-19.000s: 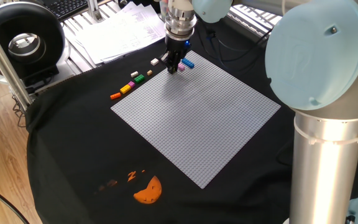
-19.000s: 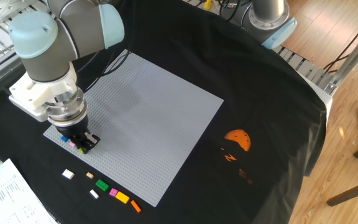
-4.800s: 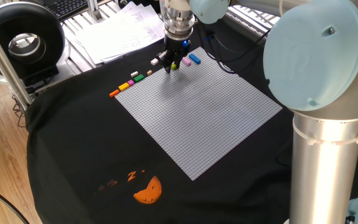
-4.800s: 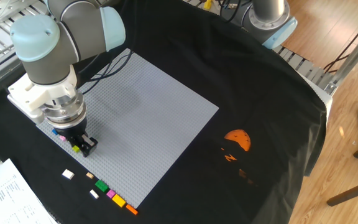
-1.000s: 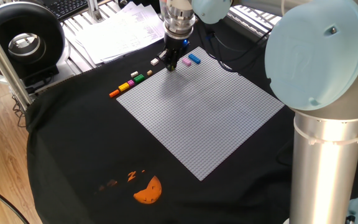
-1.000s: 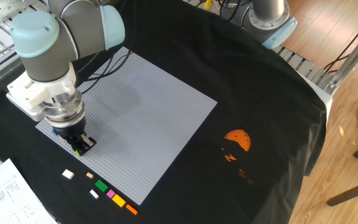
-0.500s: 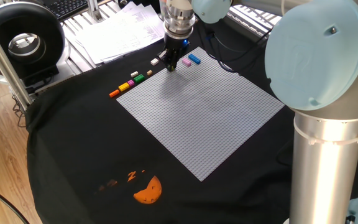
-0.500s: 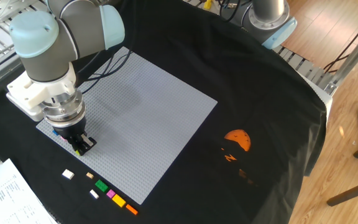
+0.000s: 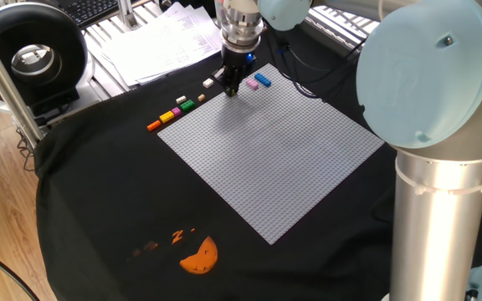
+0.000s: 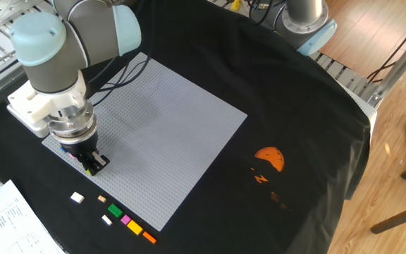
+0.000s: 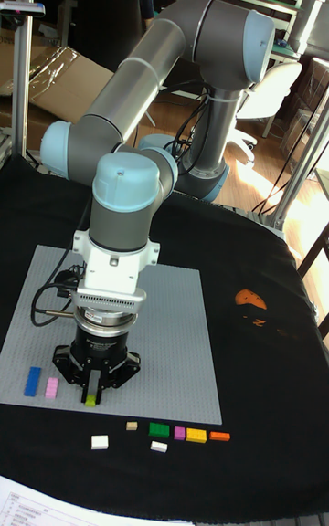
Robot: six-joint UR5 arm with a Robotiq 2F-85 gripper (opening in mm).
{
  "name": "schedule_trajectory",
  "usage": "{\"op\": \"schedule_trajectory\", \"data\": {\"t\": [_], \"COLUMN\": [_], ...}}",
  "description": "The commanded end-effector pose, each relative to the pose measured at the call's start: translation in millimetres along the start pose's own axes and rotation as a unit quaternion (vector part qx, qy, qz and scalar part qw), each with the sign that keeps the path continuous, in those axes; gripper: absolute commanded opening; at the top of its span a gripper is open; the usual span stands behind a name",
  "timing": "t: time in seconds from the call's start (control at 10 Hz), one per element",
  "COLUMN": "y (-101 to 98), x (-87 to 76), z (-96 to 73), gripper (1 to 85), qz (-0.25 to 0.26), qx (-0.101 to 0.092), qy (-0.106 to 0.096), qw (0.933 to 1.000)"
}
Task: Build with small Lego blocks
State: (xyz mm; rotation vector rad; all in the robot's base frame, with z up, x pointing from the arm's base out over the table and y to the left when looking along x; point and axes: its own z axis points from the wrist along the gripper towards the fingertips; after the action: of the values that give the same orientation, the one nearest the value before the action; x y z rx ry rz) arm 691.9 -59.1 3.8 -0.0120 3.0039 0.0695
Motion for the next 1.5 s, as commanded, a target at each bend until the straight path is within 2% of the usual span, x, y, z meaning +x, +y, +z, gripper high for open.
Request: {"op": "schedule_trajectory", "data": {"t": [0.0,0.2,0.4,0.5,0.7,0.8,1.0,1.3,1.4], "y": [0.3,0.1,-4.5,-3.8,2.3,3.2,4.9,3.8,-0.1], "x": [-2.3,-1.8,2.8,2.8,-3.8,-5.2,-6.0,-7.2,-9.9], "z": [1.9,0.9,-10.5,-13.3,-13.5,-13.9,-14.4,-19.5,-22.2], "gripper": [2.0,2.0,5.0,19.0,47.7,54.3,54.7,42.3,33.3], "qz": [0.006,0.006,-0.002,-0.009,-0.022,-0.028,-0.031,-0.038,-0.039], "qx": [-0.005,-0.005,0.000,-0.002,-0.015,-0.017,-0.021,-0.017,-0.009], "qy": [-0.004,-0.005,0.001,0.002,-0.009,-0.012,-0.013,-0.006,-0.003], "qw": [1.0000,1.0000,1.0000,1.0000,0.9996,0.9994,0.9992,0.9991,0.9992]}}
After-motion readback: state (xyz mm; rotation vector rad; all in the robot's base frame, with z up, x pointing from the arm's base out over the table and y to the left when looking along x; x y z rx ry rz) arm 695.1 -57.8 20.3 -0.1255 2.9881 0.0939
